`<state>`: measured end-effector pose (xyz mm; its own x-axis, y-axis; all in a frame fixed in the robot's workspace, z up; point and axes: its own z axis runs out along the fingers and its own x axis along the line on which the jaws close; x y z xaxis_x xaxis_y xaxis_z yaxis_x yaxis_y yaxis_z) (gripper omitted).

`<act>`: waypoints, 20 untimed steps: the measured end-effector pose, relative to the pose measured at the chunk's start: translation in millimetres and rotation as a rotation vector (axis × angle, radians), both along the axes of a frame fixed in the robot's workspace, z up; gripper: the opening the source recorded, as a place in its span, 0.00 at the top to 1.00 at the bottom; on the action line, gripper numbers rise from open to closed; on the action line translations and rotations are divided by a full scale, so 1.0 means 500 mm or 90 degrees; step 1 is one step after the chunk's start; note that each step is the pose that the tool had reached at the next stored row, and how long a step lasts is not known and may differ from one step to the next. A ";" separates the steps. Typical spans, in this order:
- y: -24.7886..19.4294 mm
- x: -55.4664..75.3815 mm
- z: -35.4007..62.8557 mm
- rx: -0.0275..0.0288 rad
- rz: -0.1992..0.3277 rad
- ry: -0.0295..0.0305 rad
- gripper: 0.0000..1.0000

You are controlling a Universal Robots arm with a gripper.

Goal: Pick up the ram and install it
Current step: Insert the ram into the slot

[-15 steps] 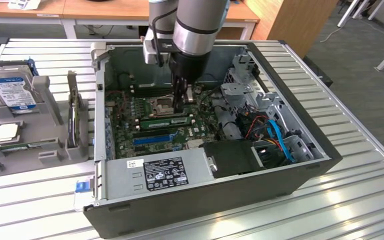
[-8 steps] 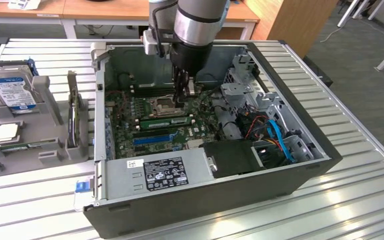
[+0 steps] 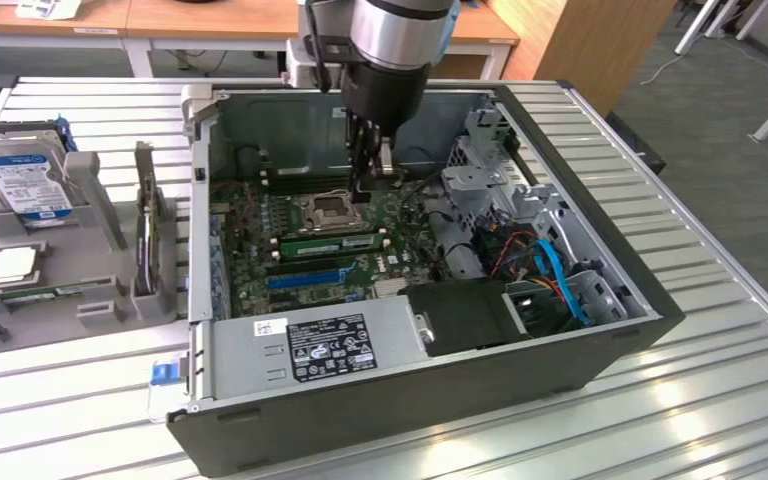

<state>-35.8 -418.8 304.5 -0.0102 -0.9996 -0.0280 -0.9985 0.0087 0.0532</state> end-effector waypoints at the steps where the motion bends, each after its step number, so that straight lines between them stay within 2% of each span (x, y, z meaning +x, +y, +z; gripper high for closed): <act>1: 0.0000 0.000 0.004 0.0000 0.000 0.0000 0.75; 20: 0.0000 0.000 0.069 0.0000 0.000 0.0000 0.75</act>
<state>-35.8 -418.8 339.1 -0.0102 -0.9996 -0.0280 -0.9985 0.0087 0.0532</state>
